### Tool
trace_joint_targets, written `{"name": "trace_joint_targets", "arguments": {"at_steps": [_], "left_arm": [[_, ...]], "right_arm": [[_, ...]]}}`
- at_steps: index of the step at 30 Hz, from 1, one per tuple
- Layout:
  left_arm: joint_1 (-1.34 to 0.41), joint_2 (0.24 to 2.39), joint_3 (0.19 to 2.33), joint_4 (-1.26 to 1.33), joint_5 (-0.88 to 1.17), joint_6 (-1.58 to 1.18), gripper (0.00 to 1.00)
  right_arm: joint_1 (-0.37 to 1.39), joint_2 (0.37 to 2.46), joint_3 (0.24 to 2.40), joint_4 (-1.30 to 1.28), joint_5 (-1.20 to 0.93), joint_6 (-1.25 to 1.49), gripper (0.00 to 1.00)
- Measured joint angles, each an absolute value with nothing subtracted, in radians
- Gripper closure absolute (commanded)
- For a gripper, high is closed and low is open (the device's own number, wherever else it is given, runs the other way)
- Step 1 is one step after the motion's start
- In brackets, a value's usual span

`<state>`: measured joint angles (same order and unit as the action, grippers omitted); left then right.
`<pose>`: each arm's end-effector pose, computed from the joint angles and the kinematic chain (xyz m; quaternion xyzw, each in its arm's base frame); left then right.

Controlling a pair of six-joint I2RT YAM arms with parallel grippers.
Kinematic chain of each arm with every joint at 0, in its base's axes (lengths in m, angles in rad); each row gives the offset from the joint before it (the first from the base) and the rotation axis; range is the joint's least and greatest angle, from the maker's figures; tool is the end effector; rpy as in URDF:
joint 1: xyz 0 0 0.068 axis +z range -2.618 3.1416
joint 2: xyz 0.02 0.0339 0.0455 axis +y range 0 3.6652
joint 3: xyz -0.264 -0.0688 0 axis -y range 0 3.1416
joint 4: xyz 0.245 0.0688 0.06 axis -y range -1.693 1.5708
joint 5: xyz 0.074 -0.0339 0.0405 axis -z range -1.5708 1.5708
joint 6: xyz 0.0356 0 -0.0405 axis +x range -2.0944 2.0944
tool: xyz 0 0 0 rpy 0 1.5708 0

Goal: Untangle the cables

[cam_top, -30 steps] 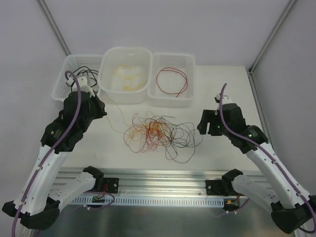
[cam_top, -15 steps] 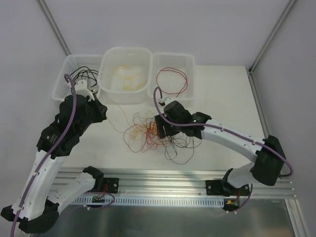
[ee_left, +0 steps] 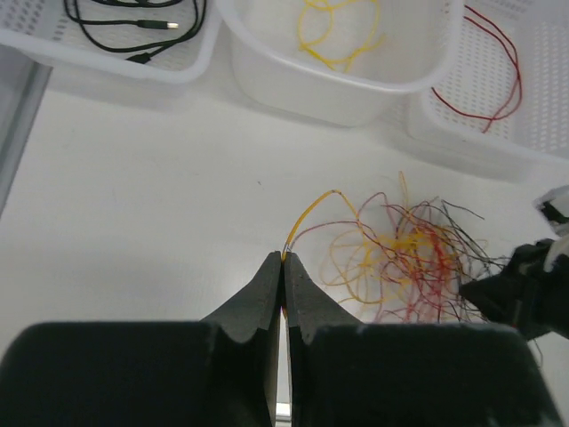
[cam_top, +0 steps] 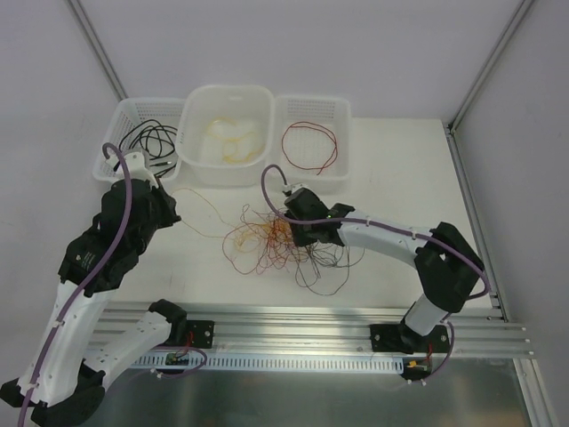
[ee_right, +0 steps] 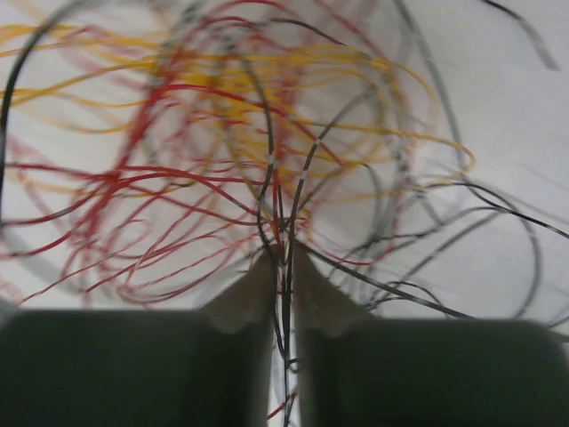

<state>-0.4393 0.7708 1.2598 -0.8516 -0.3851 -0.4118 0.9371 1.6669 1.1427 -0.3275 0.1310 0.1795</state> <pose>0.1132 -0.0384 0.4275 -0.0976 0.8092 -0.0867 0.5728 0.2166 0.2869 0.2234 -0.3240 0.8764 0.1340 0.3302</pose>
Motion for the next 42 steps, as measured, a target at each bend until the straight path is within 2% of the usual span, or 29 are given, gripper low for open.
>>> {"name": "trace_joint_targets", "arguments": {"at_steps": [2,6,11,13,18,22,24,27,29,31,32,33,35,36,38,42], "left_arm": [[-0.439,0.757,1.26,-0.873,-0.44,-0.412,1.0],[-0.439,0.726,1.266,-0.922,-0.569,-0.412,1.0],[-0.439,0.721,1.313,-0.981,-0.724,-0.411,1.0],[-0.438,0.721,1.331,-0.995,-0.772,-0.411,1.0],[-0.437,0.738,1.354,-1.01,-0.798,-0.41,1.0],[-0.437,0.803,1.327,-0.996,-0.695,-0.411,1.0],[-0.437,0.844,1.268,-0.972,-0.627,-0.411,0.77],[-0.437,0.91,1.145,-0.924,-0.546,-0.424,0.24],[-0.437,0.951,1.09,-0.907,-0.495,-0.448,0.12],[-0.437,0.974,1.057,-0.889,-0.433,-0.474,0.03],[-0.438,0.973,1.05,-0.874,-0.395,-0.491,0.02],[-0.443,0.968,1.045,-0.854,-0.356,-0.514,0.01],[-0.465,0.953,1.03,-0.799,-0.292,-0.557,0.01],[-0.487,0.948,1.02,-0.771,-0.262,-0.583,0.01],[-0.558,0.947,0.99,-0.702,-0.202,-0.642,0.02],[-0.769,1.026,0.934,-0.551,-0.168,-0.781,0.11]], "right_arm": [[0.864,1.628,1.068,-0.328,0.147,0.182,0.99],[0.639,1.457,0.942,-0.423,0.199,0.178,0.99],[0.34,1.144,0.946,-0.57,0.27,0.147,0.99],[0.264,1.057,0.983,-0.619,0.276,0.132,0.96],[0.235,1.02,1.068,-0.673,0.216,0.095,0.92],[0.236,1.082,1.036,-0.677,0.146,0.091,0.91],[0.236,1.11,0.999,-0.679,0.116,0.091,0.91],[0.252,1.145,0.957,-0.68,0.091,0.092,0.89],[0.284,1.162,0.949,-0.687,0.084,0.092,0.87],[0.317,1.17,0.949,-0.685,0.081,0.092,0.78],[0.334,1.173,0.949,-0.686,0.081,0.092,0.73],[0.348,1.176,0.949,-0.686,0.084,0.091,0.62],[0.365,1.176,0.95,-0.687,0.093,0.089,0.52],[0.371,1.176,0.95,-0.689,0.097,0.088,0.43],[0.384,1.172,0.95,-0.695,0.105,0.086,0.37],[0.448,1.134,0.973,-0.723,0.13,0.077,0.36]]}}
